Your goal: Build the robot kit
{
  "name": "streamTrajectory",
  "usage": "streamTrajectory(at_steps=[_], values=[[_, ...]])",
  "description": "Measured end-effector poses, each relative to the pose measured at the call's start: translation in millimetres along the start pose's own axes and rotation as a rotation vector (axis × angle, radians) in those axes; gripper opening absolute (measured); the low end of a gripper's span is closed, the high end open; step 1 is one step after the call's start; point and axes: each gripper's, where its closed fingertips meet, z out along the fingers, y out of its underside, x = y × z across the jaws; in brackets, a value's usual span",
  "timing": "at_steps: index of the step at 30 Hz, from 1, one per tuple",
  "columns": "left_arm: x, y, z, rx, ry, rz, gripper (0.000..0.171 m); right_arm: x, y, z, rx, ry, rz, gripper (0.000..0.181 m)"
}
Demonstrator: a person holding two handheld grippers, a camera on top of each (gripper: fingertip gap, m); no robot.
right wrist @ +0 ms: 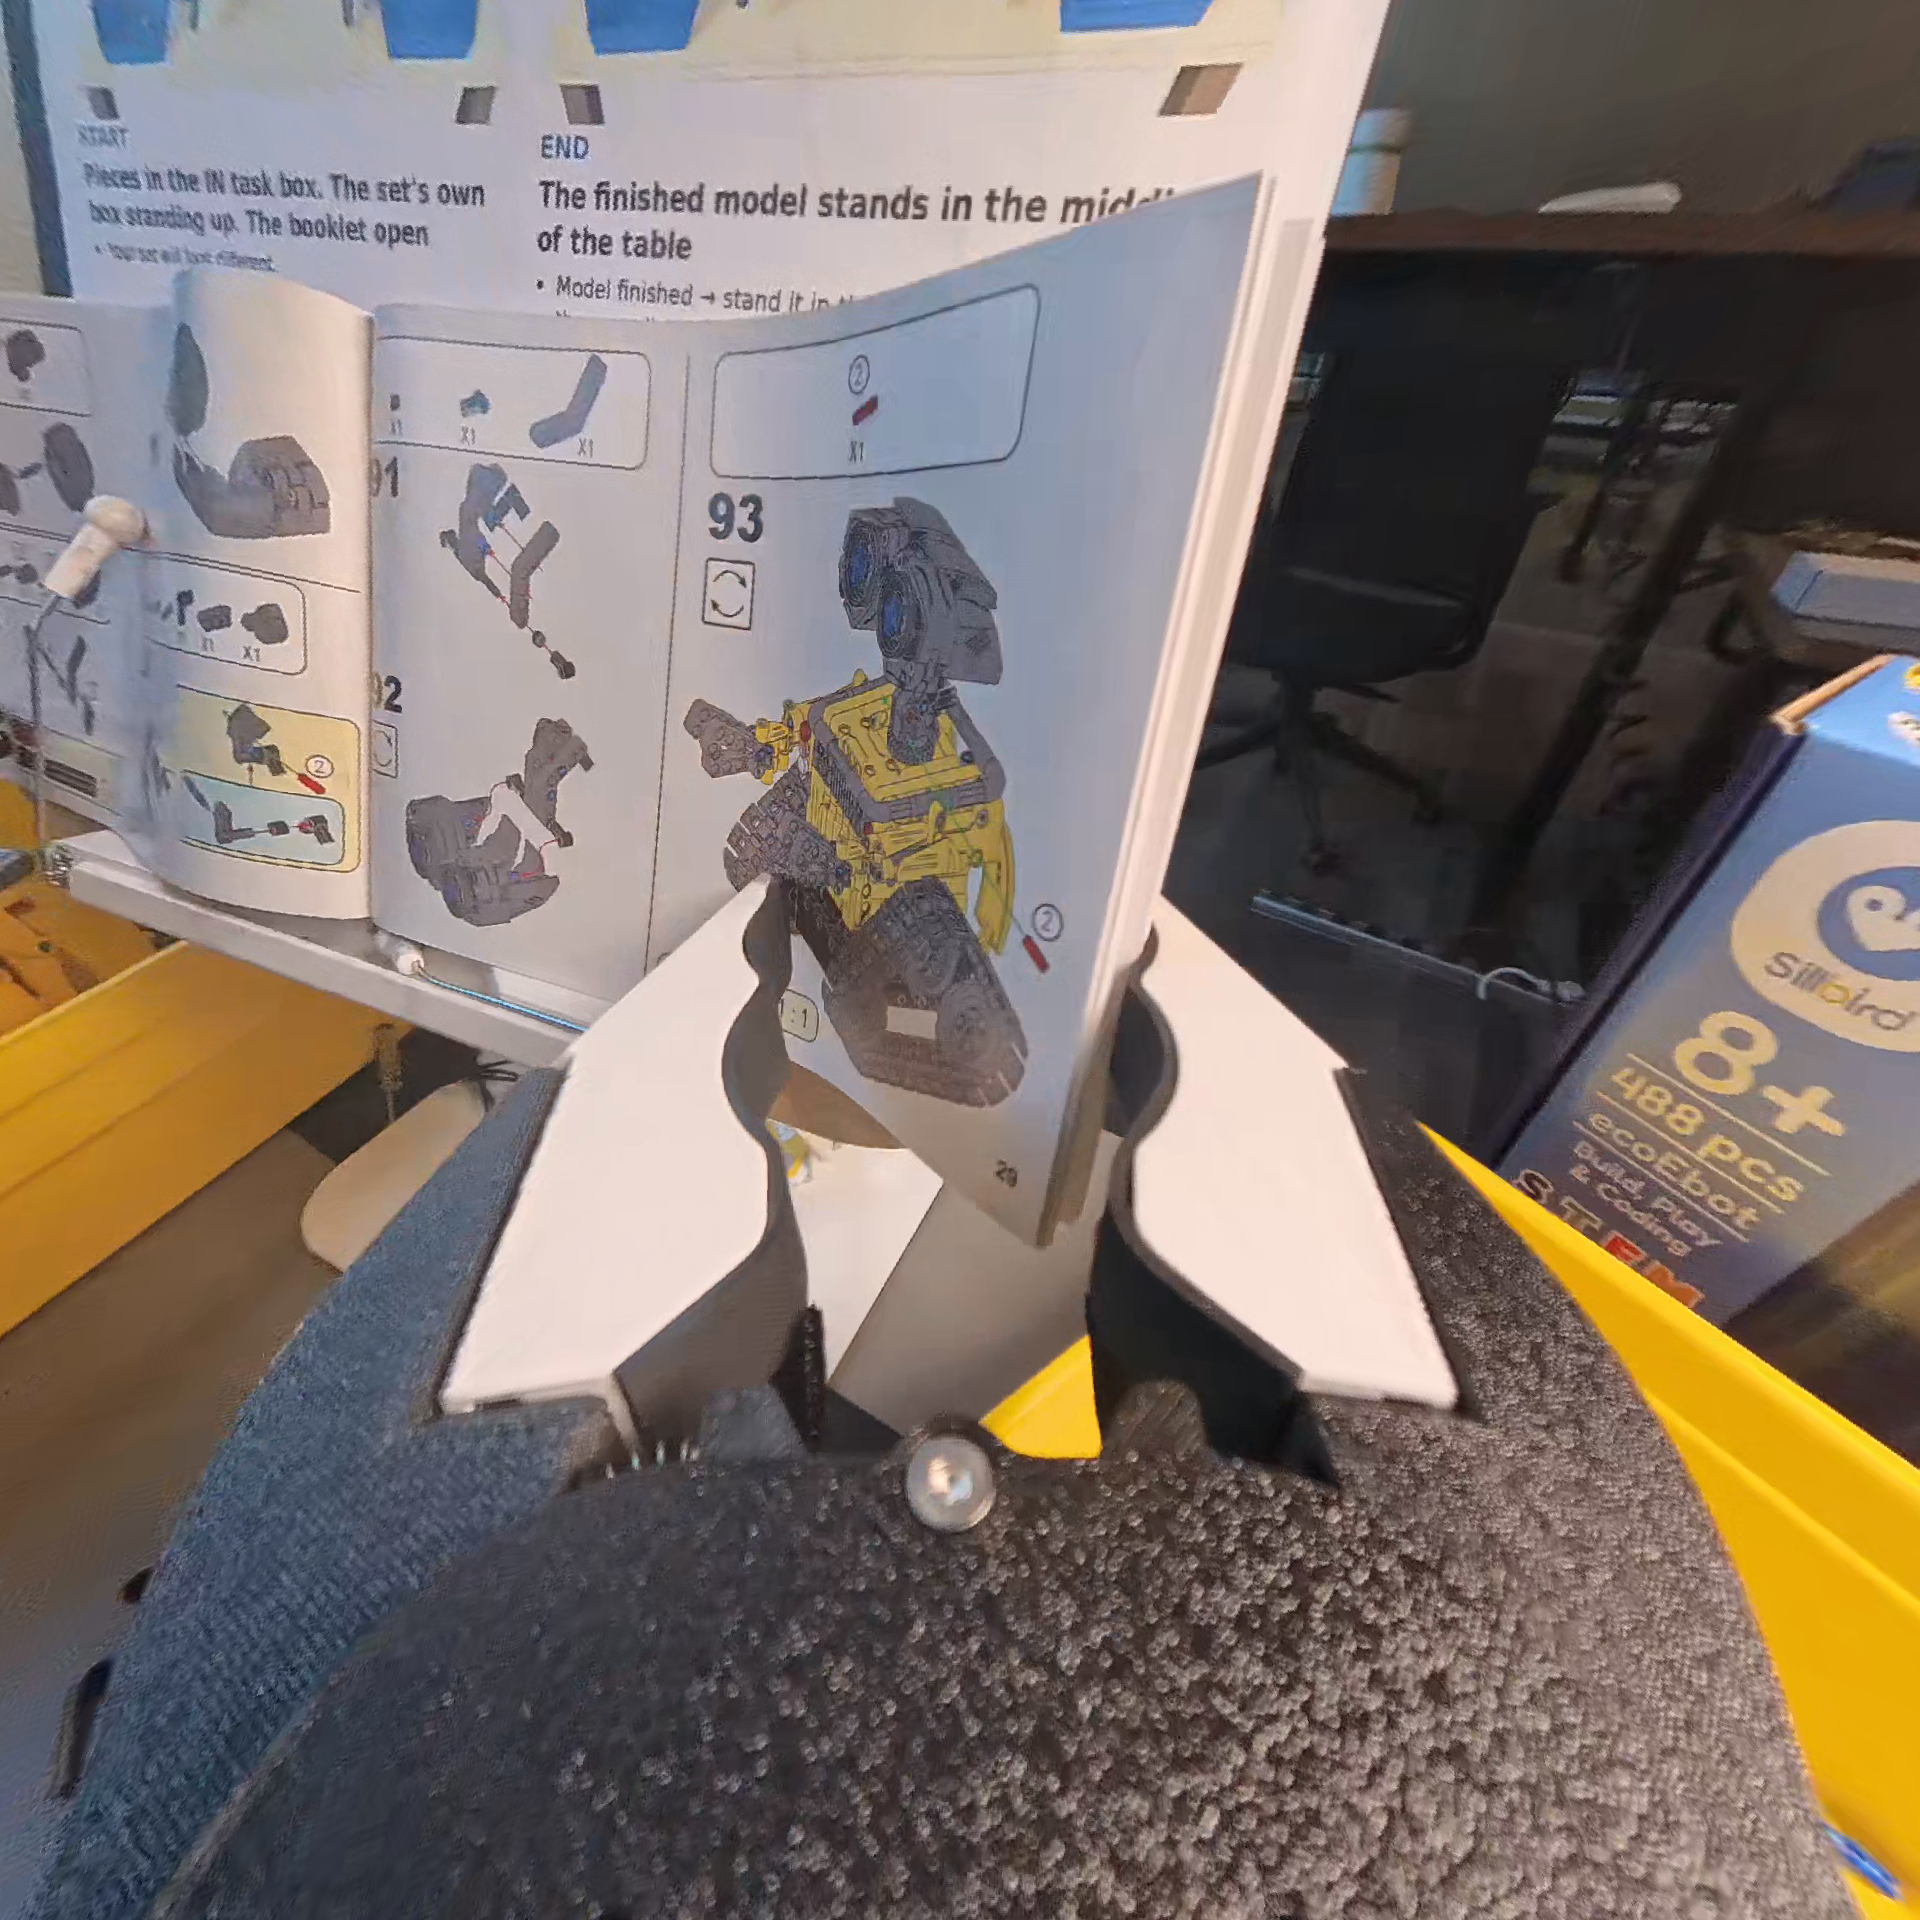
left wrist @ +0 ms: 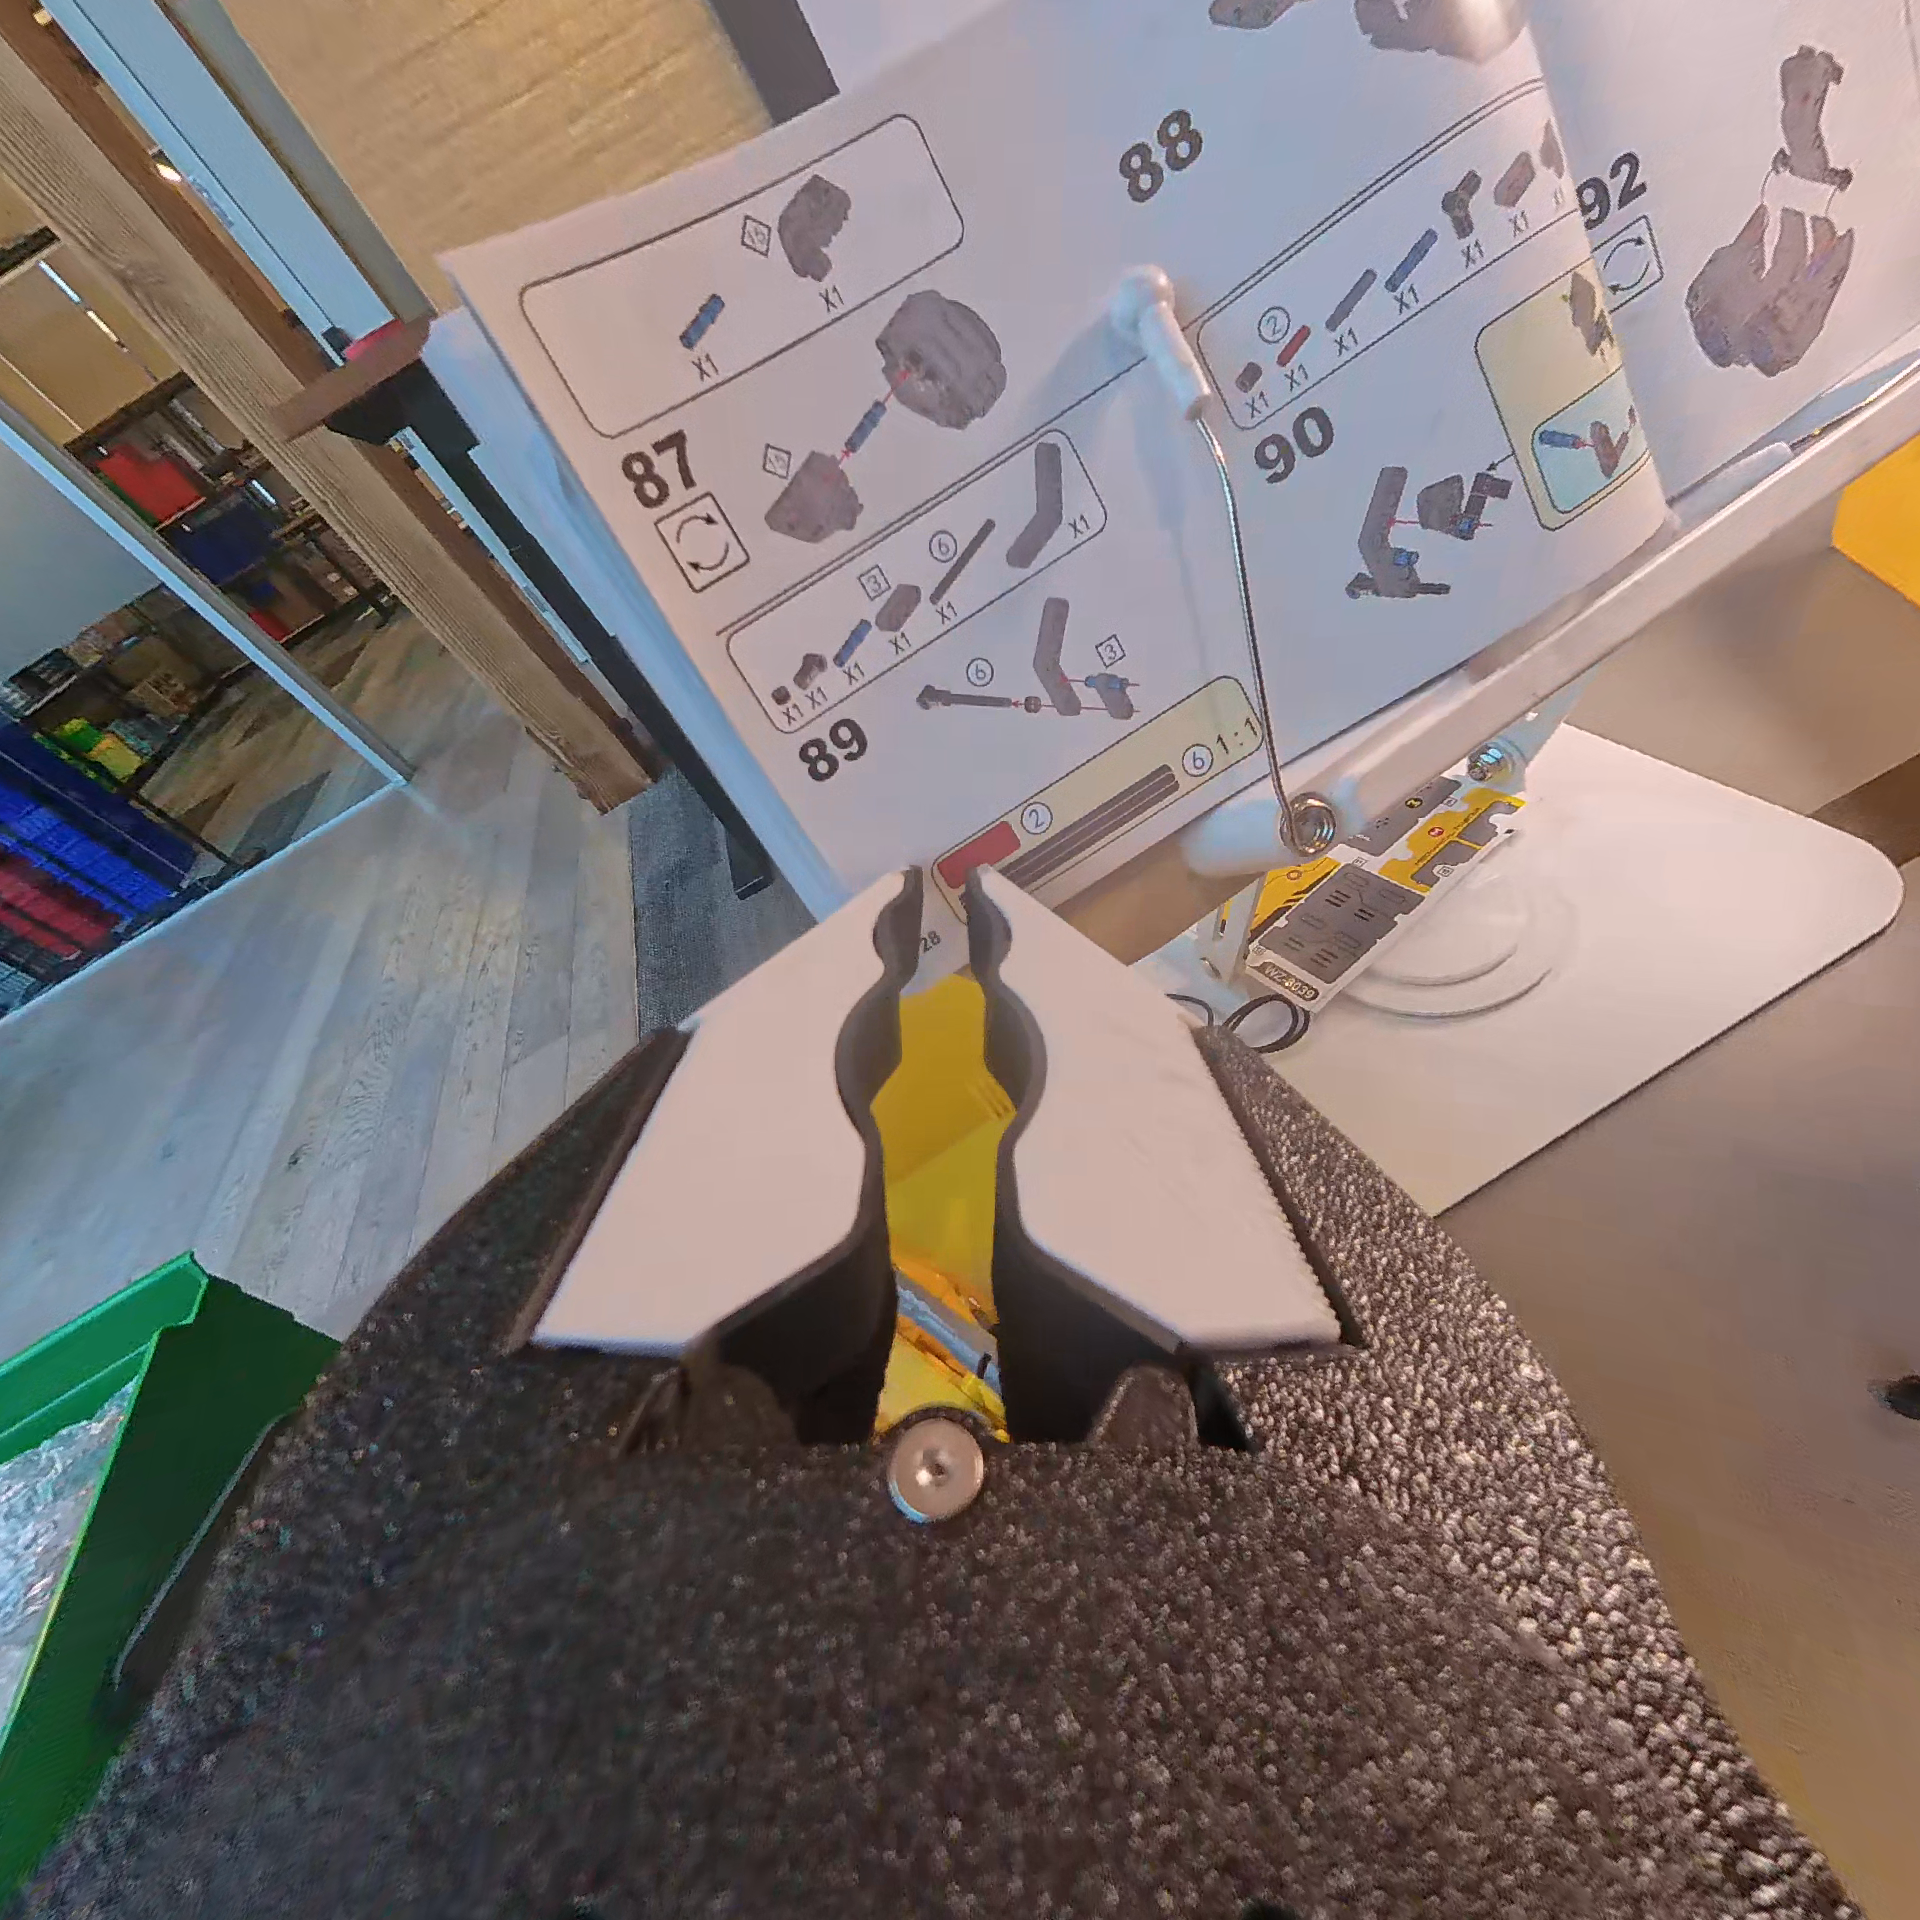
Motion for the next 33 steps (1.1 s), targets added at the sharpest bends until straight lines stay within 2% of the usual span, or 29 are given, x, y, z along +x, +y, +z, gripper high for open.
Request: streamTrajectory(at_steps=[4, 10, 14, 17, 19, 22, 26, 29, 33], values=[[-1, 0, 2, -0.012, -0.006, 0.001, 0.009, 2, 1, 0, 0.021, 0.02, 0.016, 0.065], [-2, 0, 4, -0.021, 0.0, -0.007, 0.008, 11, 2, -7, -0.007, 0.045, 0.054, 0.087], [-3, -4, 0, -0.001, 0.008, -0.034, 0.014, -1, -30, -45, 0.154, 0.119, 0.02, 0.09], [-3, -19, -14, 0.081, 0.009, -0.083, 0.016, -35, -53, -86, 0.3, 0.101, 0.003, 0.086], [0, -30, -30, 0.142, 0.015, -0.112, 0.017, -61, -54, -108, 0.331, 0.058, -0.005, 0.082], [10, -41, -60, 0.227, 0.036, -0.147, 0.021, -102, -41, -136, 0.318, -0.043, -0.008, 0.077], [29, -46, -102, 0.325, 0.087, -0.205, 0.032, -141, -3, -159, 0.227, -0.12, -0.029, 0.072], [35, -39, -123, 0.356, 0.092, -0.261, 0.034, -154, 23, -168, 0.187, -0.124, -0.038, 0.069], [37, -19, -134, 0.338, 0.099, -0.357, 0.034, -155, 42, -165, 0.15, -0.106, -0.071, 0.066]])
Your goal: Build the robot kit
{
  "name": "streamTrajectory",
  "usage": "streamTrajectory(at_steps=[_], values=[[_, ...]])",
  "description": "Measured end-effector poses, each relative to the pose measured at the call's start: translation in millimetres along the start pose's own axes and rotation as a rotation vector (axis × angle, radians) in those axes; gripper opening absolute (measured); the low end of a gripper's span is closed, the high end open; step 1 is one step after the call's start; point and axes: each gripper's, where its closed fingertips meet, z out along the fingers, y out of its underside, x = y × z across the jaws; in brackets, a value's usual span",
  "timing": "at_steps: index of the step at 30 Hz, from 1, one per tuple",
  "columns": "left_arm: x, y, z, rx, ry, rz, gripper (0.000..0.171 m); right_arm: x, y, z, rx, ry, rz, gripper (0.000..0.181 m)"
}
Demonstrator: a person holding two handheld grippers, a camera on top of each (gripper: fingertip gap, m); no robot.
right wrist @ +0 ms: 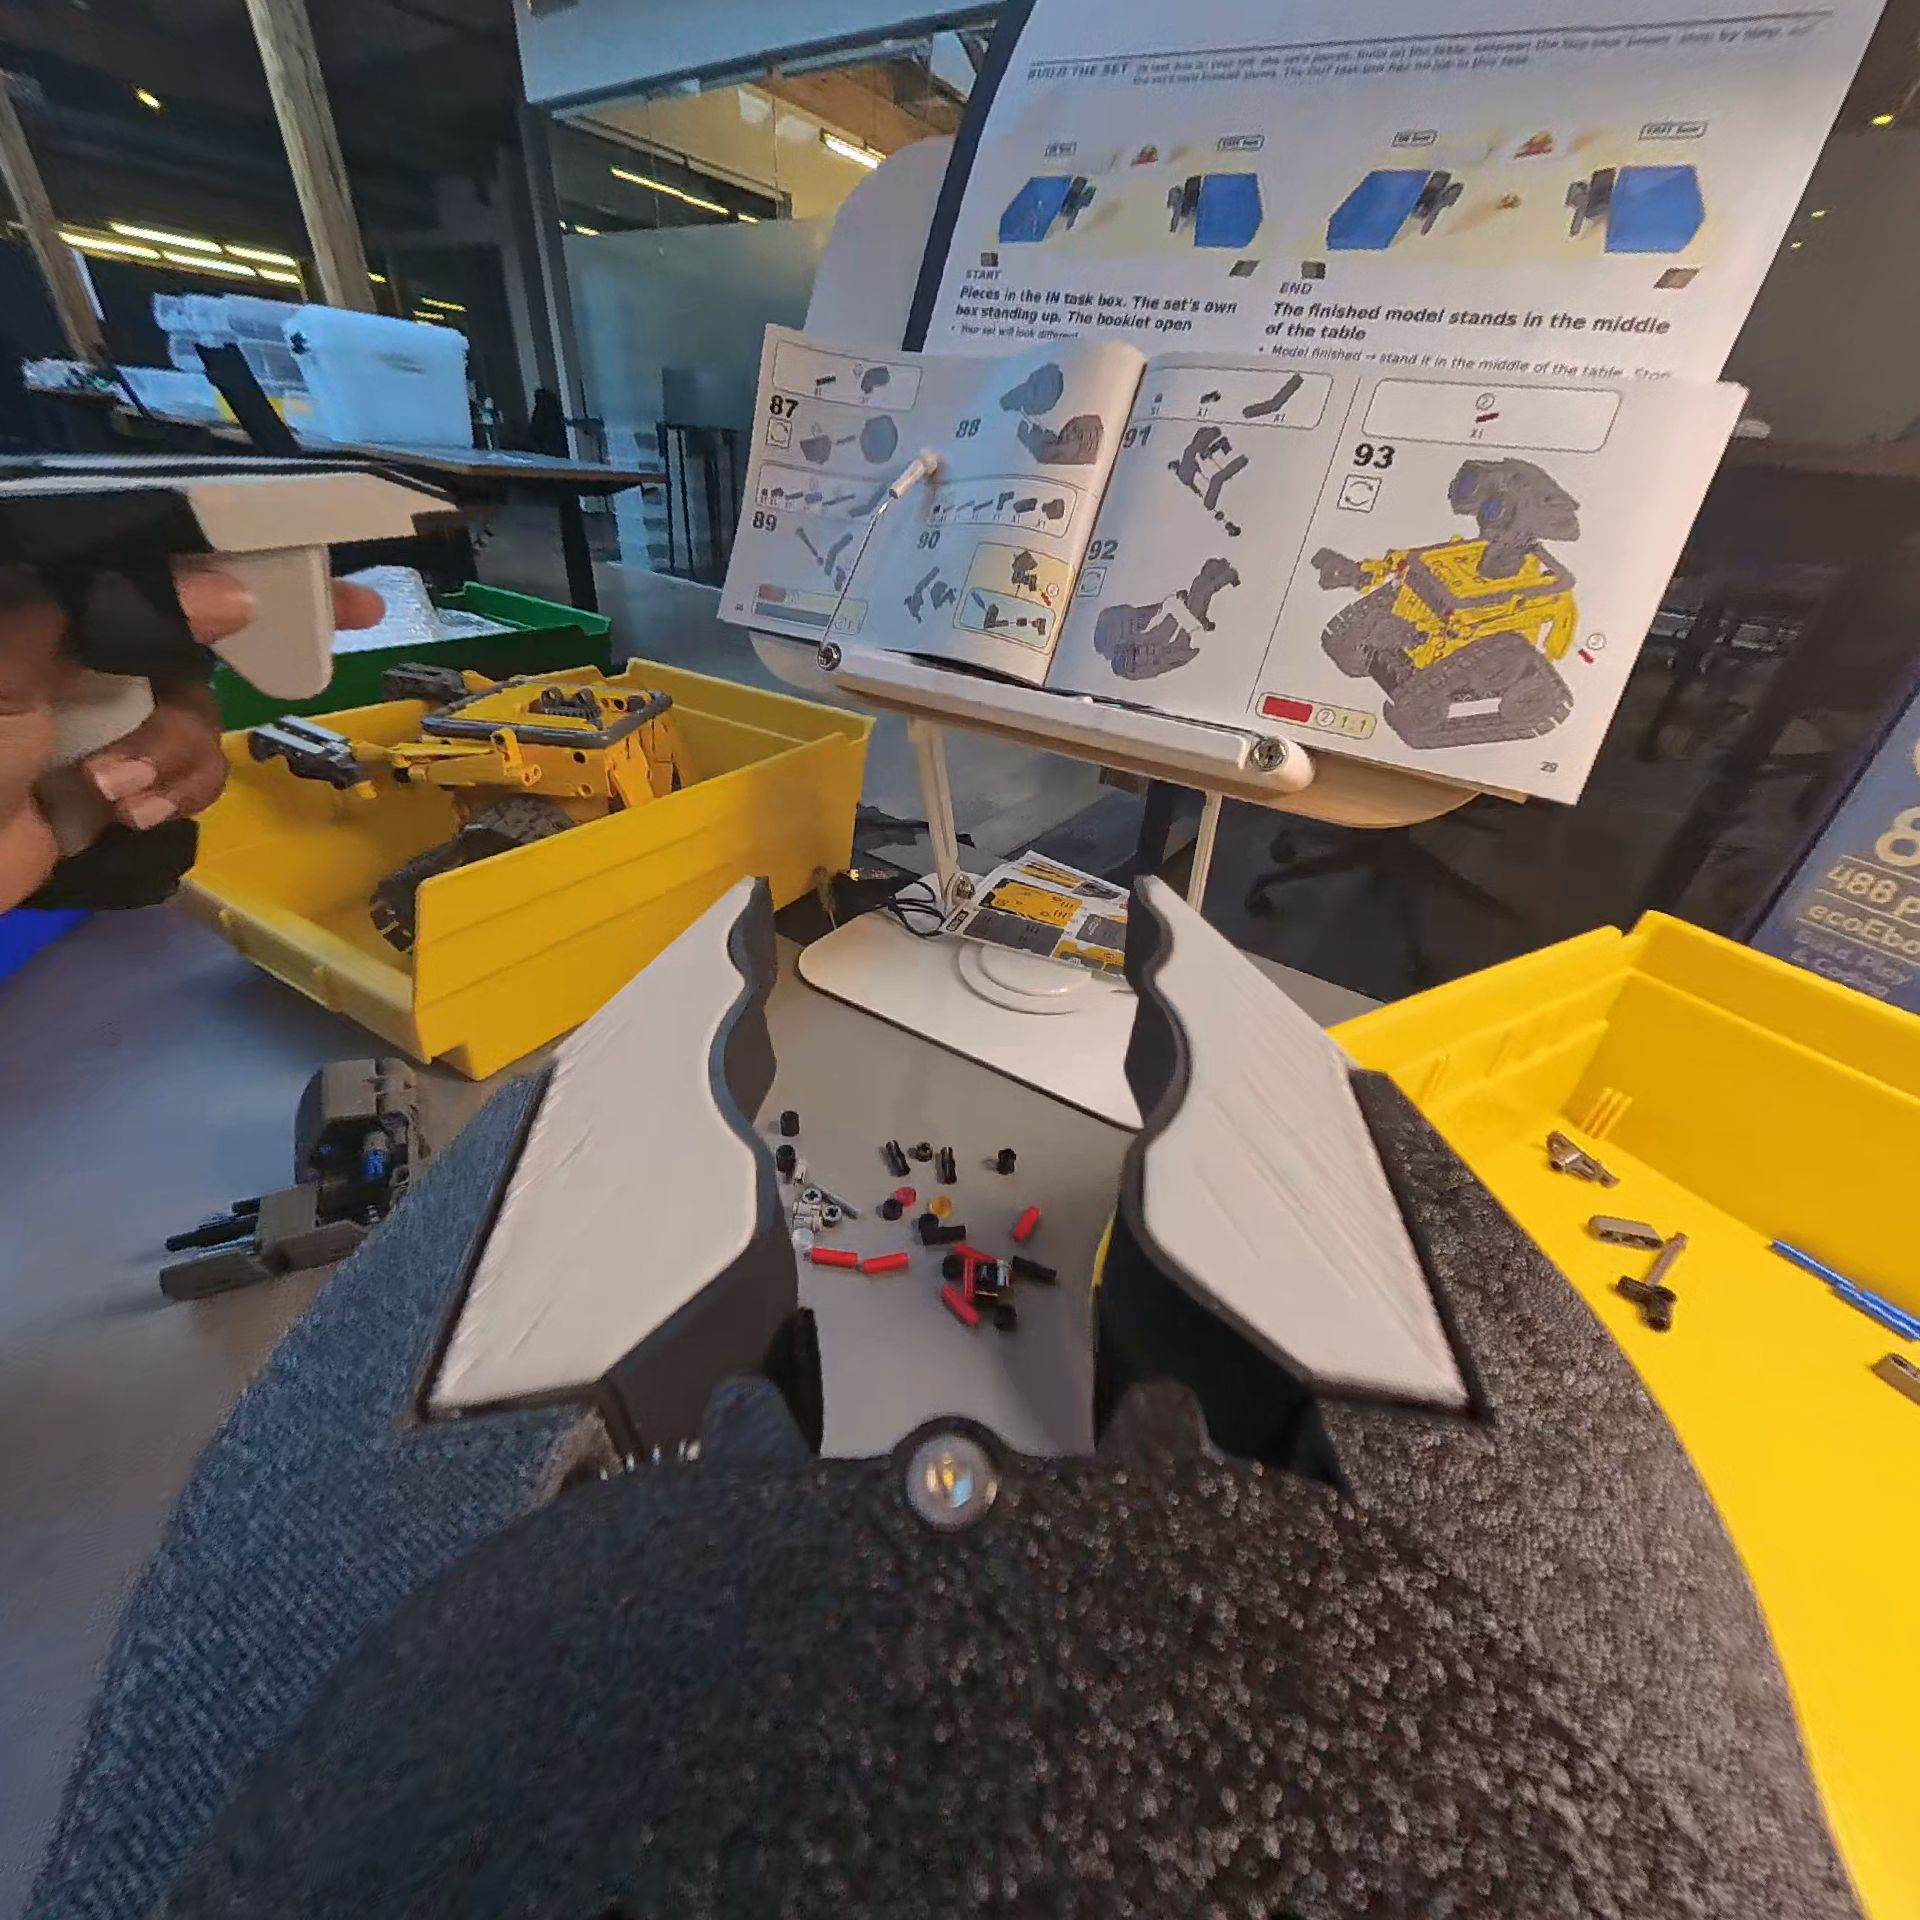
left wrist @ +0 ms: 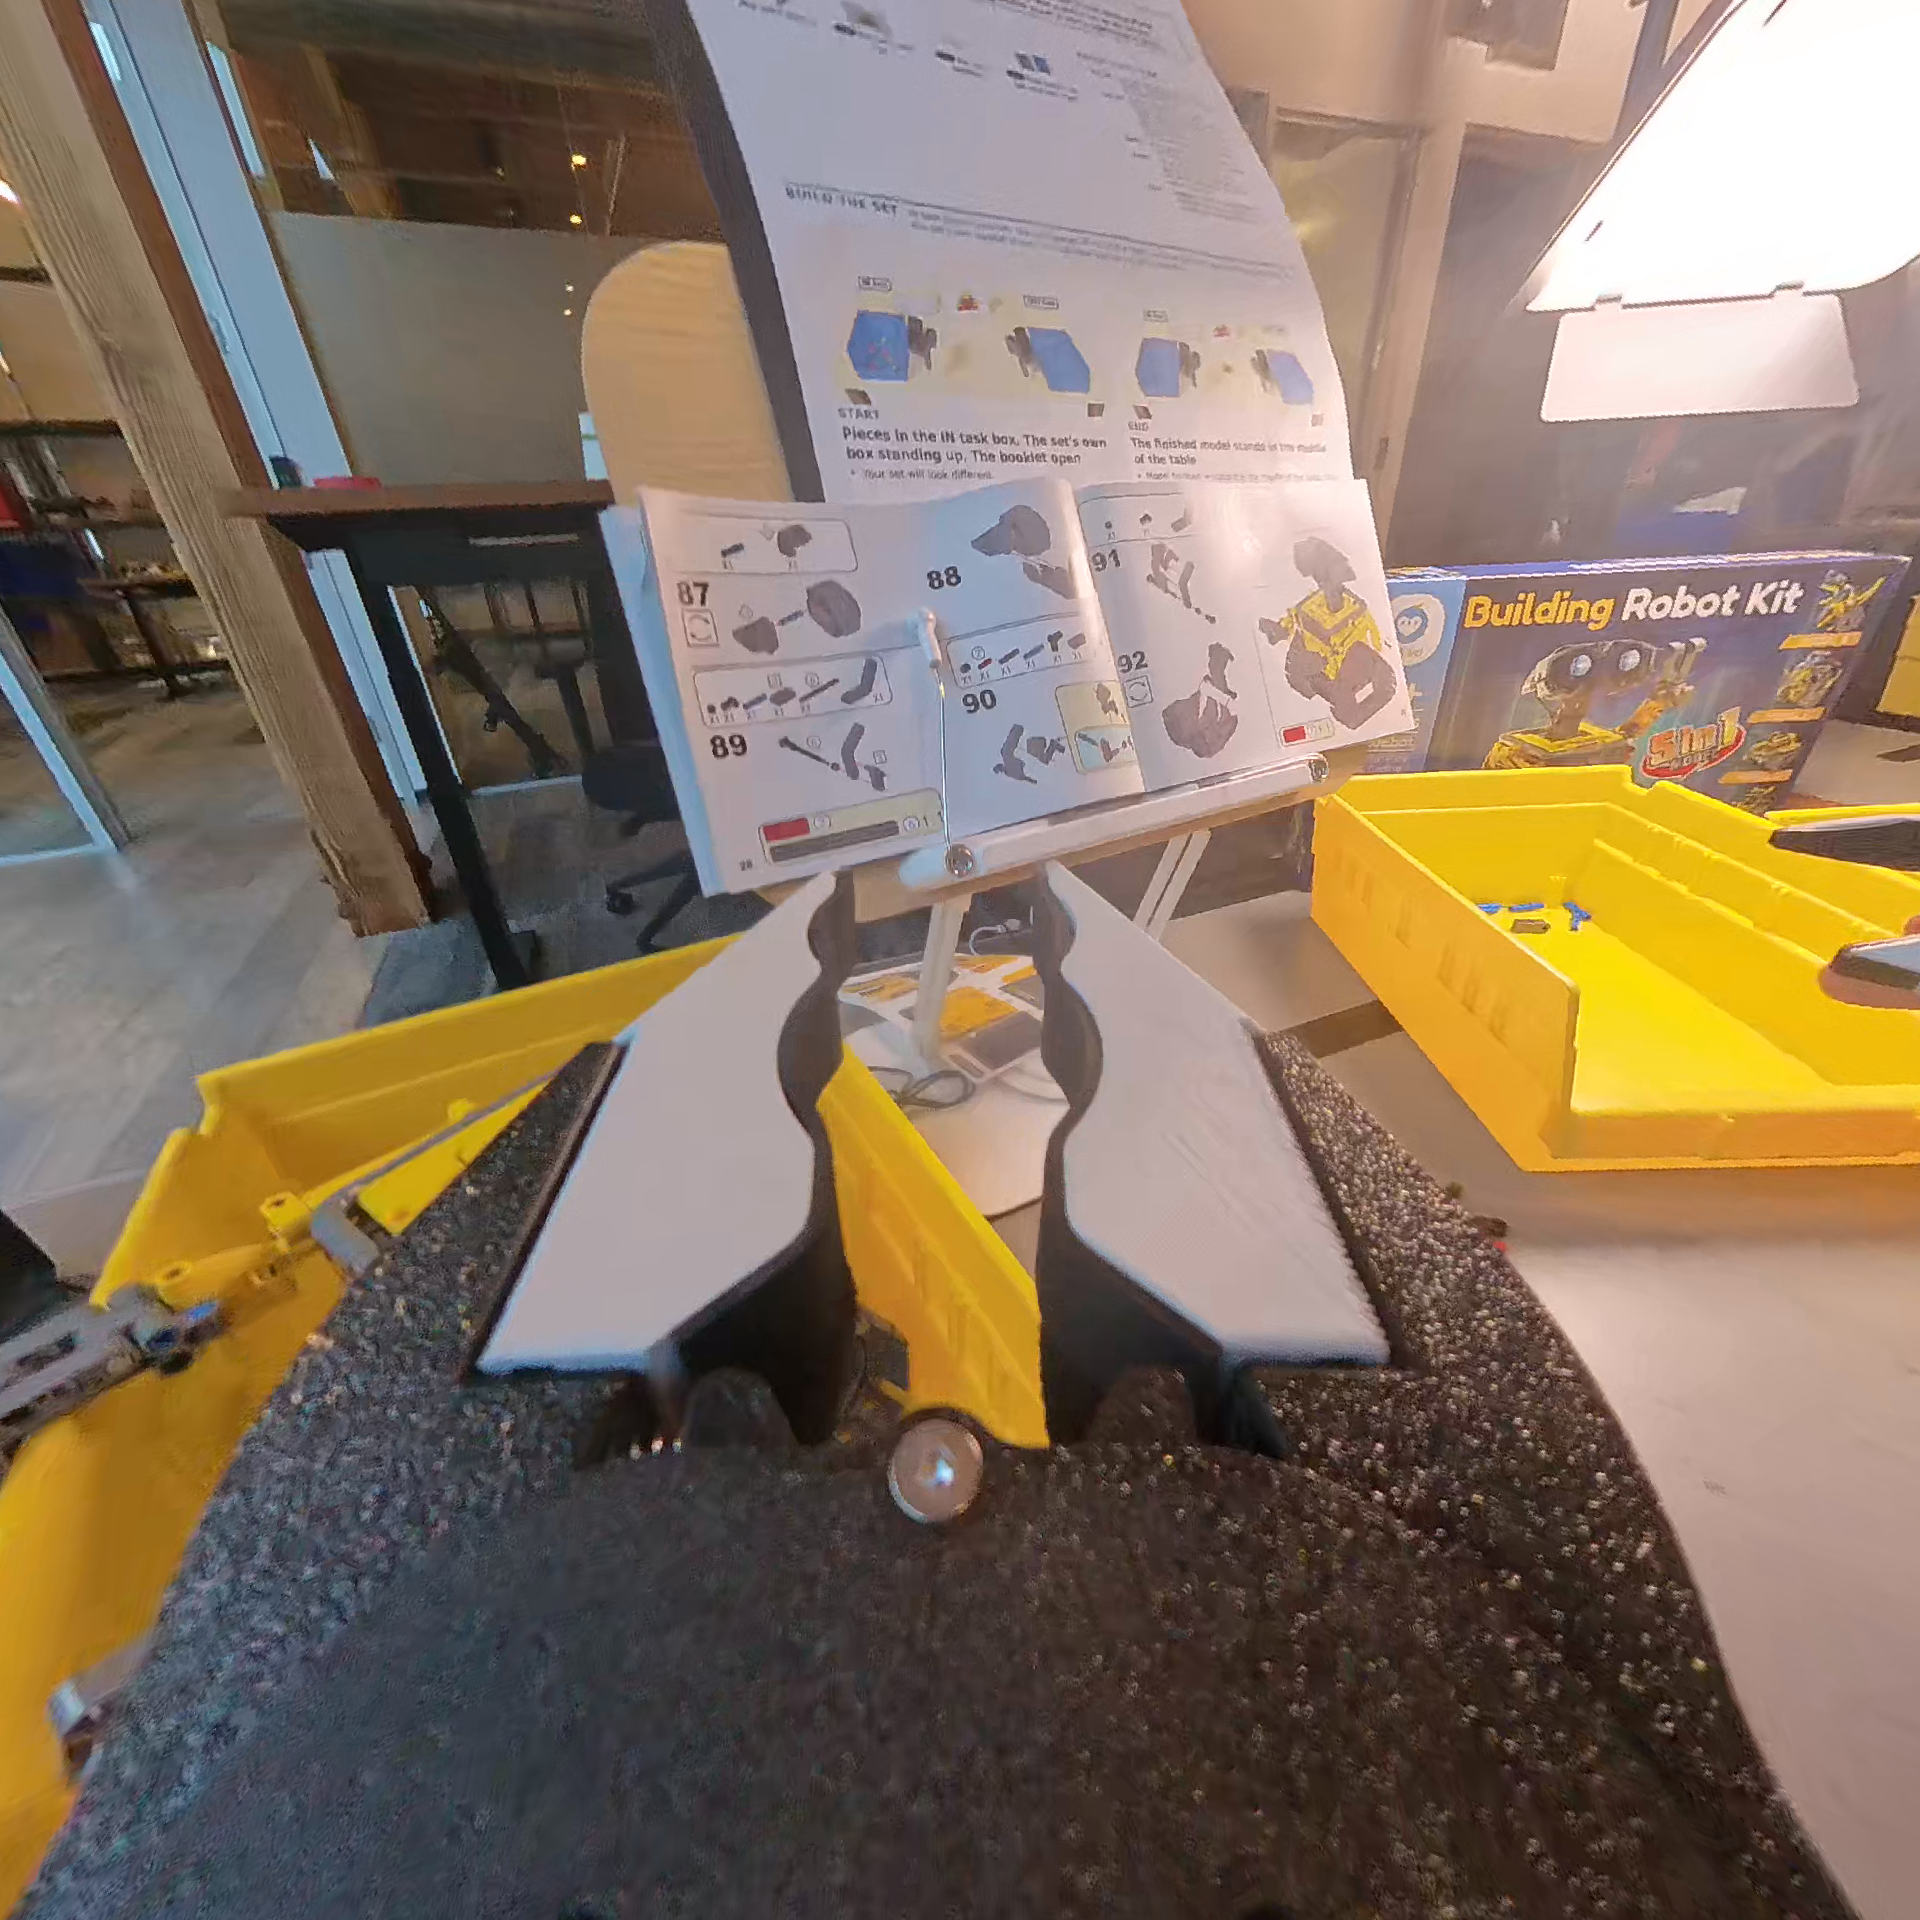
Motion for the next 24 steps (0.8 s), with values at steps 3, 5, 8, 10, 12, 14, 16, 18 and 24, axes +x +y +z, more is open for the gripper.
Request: streamTrajectory(at_steps=[3, 5, 8, 10, 12, 14, 16, 18, 24], values=[[-2, 16, -10, -0.029, -0.02, -0.002, 0.037, 6, 4, -2, 0.003, 0.009, 0.008, 0.059], [-3, 25, -13, -0.037, -0.027, 0.007, 0.038, 12, 7, -3, -0.007, 0.018, -0.008, 0.058], [-1, 27, -11, -0.033, -0.03, 0.051, 0.044, 17, 9, -5, -0.01, 0.027, -0.015, 0.056], [4, 26, -11, -0.021, -0.013, 0.053, 0.043, 19, 11, -4, -0.009, 0.03, -0.004, 0.055], [3, 26, -11, -0.02, -0.034, 0.114, 0.037, 21, 15, -4, -0.019, 0.036, -0.001, 0.055], [2, 25, -12, -0.01, -0.025, 0.091, 0.034, 20, 19, -2, -0.027, 0.031, 0.001, 0.054], [-2, 29, -11, -0.019, -0.025, 0.05, 0.03, 19, 21, -2, -0.029, 0.026, 0.011, 0.054], [-6, 34, -10, -0.032, -0.034, 0.038, 0.028, 19, 22, -1, -0.031, 0.021, 0.012, 0.054], [-11, 38, -9, -0.039, -0.042, 0.008, 0.021, 20, 24, -1, -0.032, 0.026, 0.001, 0.052]])
